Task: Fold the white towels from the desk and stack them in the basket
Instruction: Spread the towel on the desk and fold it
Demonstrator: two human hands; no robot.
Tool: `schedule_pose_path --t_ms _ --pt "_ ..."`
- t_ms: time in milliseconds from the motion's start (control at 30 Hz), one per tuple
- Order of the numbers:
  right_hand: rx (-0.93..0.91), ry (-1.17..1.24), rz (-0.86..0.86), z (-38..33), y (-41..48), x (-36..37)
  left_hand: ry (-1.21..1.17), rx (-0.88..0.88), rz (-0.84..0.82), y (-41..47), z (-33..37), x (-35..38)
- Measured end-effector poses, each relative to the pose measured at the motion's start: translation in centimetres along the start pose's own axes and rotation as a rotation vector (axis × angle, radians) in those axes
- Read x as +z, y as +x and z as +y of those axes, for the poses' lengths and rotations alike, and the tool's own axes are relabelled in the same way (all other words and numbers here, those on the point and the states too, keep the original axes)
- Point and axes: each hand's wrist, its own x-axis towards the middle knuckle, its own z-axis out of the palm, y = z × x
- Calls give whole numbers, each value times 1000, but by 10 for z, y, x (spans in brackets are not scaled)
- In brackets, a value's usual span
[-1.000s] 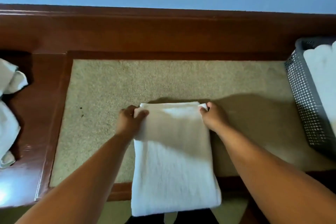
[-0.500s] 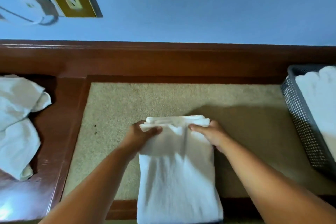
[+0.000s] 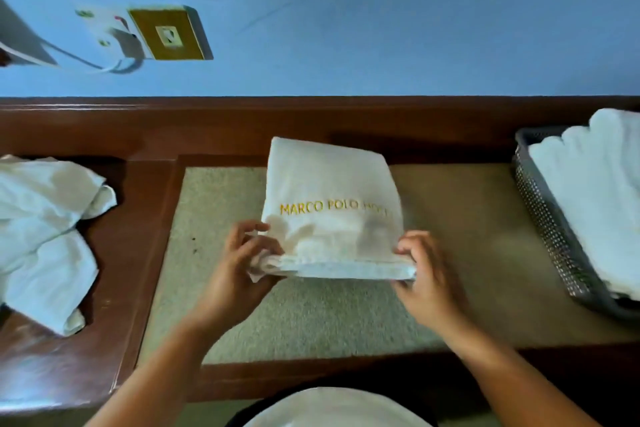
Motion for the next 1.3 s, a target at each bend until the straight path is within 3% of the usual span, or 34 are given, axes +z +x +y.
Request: schedule_pose_path --t_ms 67,133,200,333,567,767,867,1000,1133,1233,1300 --pt "228 -98 -341 23 -42 41 189 -244 -124 -41 -43 27" --pt "462 -98 -563 36 -70 68 191 -522 -218 -72 -66 43" --pt "708 87 -553 40 -80 83 140 -688 -191 -85 -74 50" --pt "1009 326 -407 33 -71 99 91 -772 -113 -74 -76 55" --pt "1036 272 -374 17 -52 108 -151 -1062 -37 -35 -74 81" --pt "1018 245 -594 29 -43 101 -48 -1009 17 -24 -72 78" --pt "997 214 -650 33 -34 94 -92 -1052 -138 -18 -76 70" --pt "1078 315 -564 40 -19 92 -42 -1037 -169 -6 -88 58" --pt "1069 353 -630 47 -11 98 63 -1001 -213 3 -101 60" --pt "1119 352 -476 44 -5 105 201 -985 -111 10 -98 68" --pt "1115 314 -400 41 0 111 152 -1001 -74 14 -95 75"
